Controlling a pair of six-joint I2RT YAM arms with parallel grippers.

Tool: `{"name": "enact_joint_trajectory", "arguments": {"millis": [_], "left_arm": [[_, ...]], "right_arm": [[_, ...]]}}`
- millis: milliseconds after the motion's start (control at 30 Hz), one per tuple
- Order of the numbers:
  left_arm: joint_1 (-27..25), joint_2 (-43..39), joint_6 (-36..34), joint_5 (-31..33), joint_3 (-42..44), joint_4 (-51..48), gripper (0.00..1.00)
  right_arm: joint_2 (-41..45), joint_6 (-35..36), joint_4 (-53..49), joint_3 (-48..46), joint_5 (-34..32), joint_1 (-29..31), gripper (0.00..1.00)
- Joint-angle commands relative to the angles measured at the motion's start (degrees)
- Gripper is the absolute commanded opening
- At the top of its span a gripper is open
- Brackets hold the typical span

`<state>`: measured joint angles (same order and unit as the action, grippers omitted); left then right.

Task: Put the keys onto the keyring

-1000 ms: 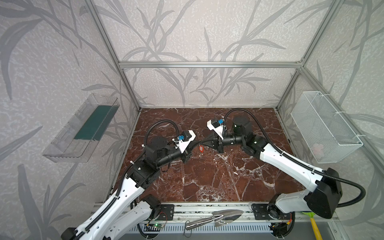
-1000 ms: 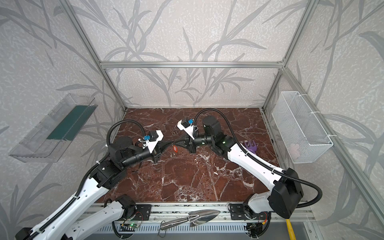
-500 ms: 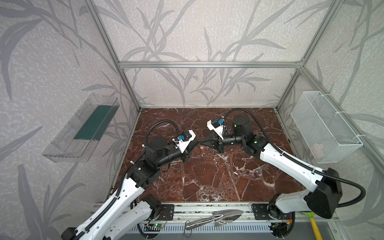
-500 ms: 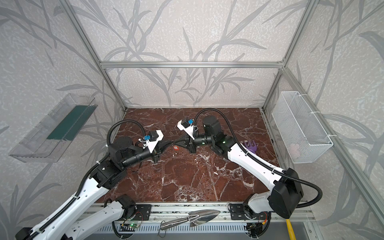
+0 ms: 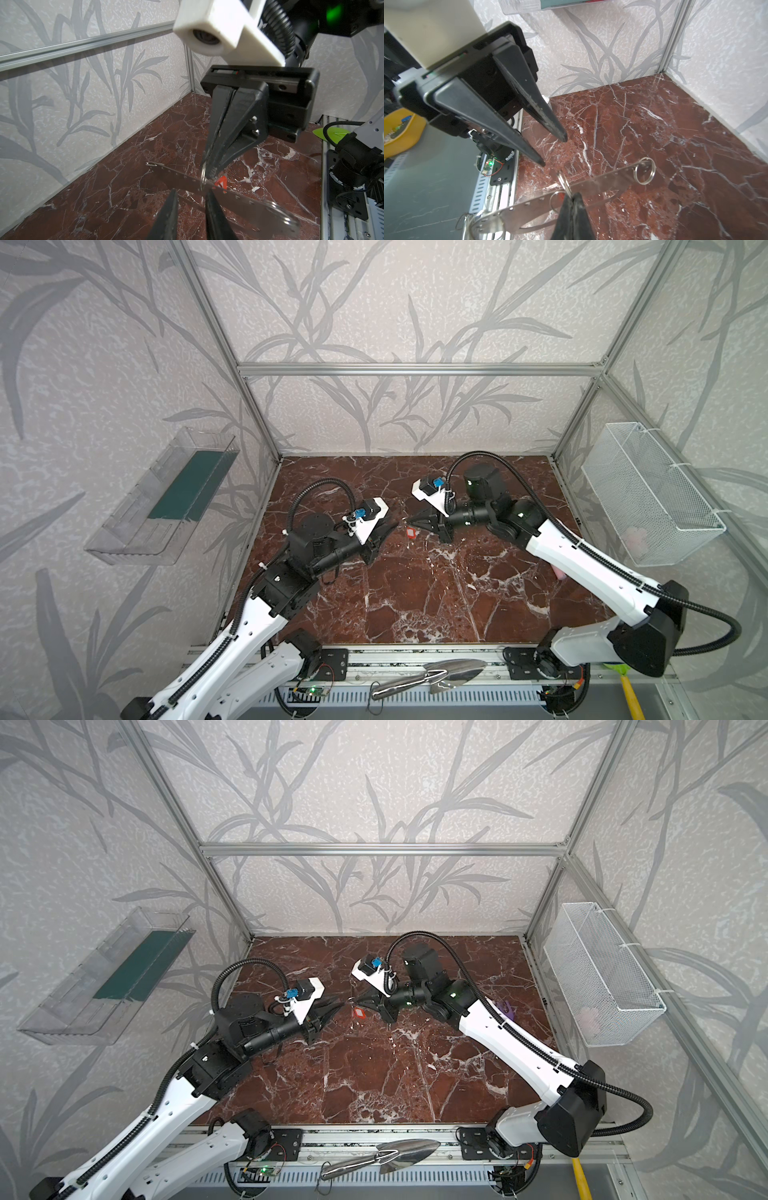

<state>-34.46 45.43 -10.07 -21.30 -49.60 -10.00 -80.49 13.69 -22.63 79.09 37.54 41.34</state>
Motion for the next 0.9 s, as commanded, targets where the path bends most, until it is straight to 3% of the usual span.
{"name": "enact_joint_trajectory", "arguments": {"millis": [0, 367, 867], "left_arm": [[0.0, 0.5, 0.1, -1.7, -2.6, -1.6, 0.24], [0.0, 1.2, 1.8, -5.2, -2.4, 0.2, 0.22], [-0.1, 4.9, 1.3, -9.1, -4.2, -2.9, 0.18]], "right_arm": [[-1.5, 7.9, -10.0, 5.4, -3.1, 0.5, 0.00], [-6.4, 19.2, -24.1, 15.2, -6.3, 3.6, 0.00], [-7.5, 19.7, -25.0, 17.0, -7.7, 5.1, 0.00]]}}
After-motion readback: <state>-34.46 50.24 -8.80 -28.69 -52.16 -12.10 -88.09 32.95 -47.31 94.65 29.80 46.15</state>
